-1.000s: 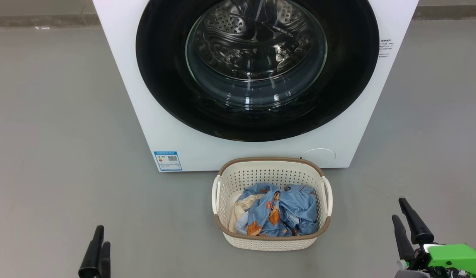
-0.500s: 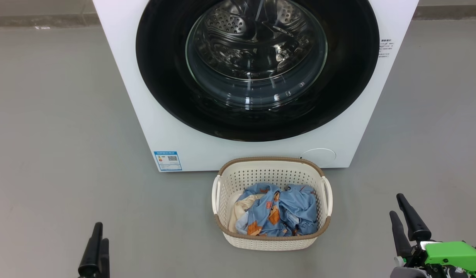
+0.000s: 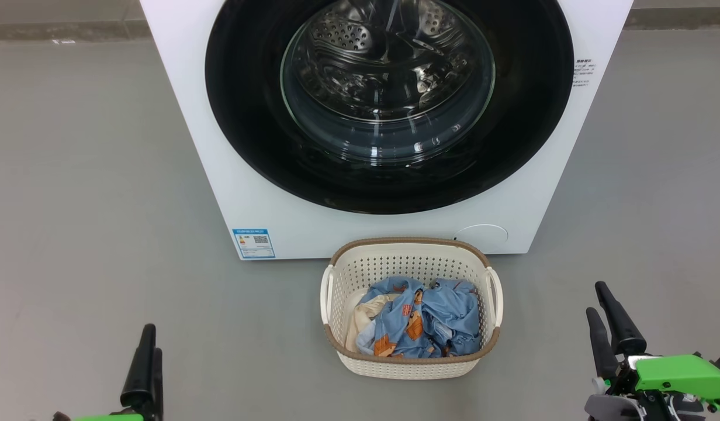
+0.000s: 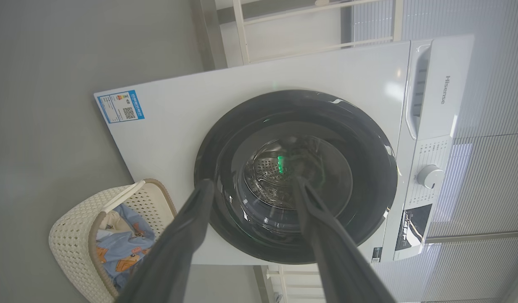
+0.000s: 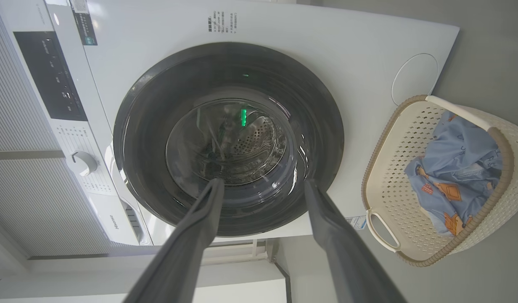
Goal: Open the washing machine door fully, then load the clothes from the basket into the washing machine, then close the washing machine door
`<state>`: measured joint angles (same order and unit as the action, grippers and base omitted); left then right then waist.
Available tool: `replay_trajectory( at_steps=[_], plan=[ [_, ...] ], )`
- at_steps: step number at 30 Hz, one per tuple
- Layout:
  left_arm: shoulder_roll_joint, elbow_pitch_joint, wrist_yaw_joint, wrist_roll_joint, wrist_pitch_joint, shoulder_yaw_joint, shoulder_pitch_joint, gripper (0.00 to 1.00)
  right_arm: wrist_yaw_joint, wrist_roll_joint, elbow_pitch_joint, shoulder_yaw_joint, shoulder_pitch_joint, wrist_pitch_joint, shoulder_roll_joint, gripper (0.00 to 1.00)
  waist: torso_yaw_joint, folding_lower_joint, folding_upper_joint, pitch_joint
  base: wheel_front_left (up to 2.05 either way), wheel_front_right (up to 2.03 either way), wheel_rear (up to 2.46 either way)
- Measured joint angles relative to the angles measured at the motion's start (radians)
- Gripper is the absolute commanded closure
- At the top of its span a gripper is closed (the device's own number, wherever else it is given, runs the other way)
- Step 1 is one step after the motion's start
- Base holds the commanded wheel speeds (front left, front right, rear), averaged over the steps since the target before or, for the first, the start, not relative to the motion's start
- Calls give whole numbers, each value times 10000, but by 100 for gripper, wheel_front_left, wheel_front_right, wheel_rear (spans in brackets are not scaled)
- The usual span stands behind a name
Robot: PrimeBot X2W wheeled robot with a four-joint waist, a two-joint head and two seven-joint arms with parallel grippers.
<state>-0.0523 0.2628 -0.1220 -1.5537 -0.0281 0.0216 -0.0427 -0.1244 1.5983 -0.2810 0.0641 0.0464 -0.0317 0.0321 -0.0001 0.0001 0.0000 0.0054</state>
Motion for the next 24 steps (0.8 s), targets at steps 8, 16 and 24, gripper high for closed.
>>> replay_trajectory(
  at_steps=[8,16,24],
  plan=[
    [-272,-25,0,546,301,-374,-36,0,0,-474,35,-311,113,330,146,0,-3,0,0,-19,0,0,0],
    [-435,-54,-2,1402,554,-529,-202,0,0,-1231,27,-435,304,596,265,0,-14,-1,0,-34,0,0,0],
    [-499,-127,-2,2568,740,-629,-226,0,0,-2038,27,-441,339,786,270,0,-13,-1,0,-35,0,0,0]
  ],
)
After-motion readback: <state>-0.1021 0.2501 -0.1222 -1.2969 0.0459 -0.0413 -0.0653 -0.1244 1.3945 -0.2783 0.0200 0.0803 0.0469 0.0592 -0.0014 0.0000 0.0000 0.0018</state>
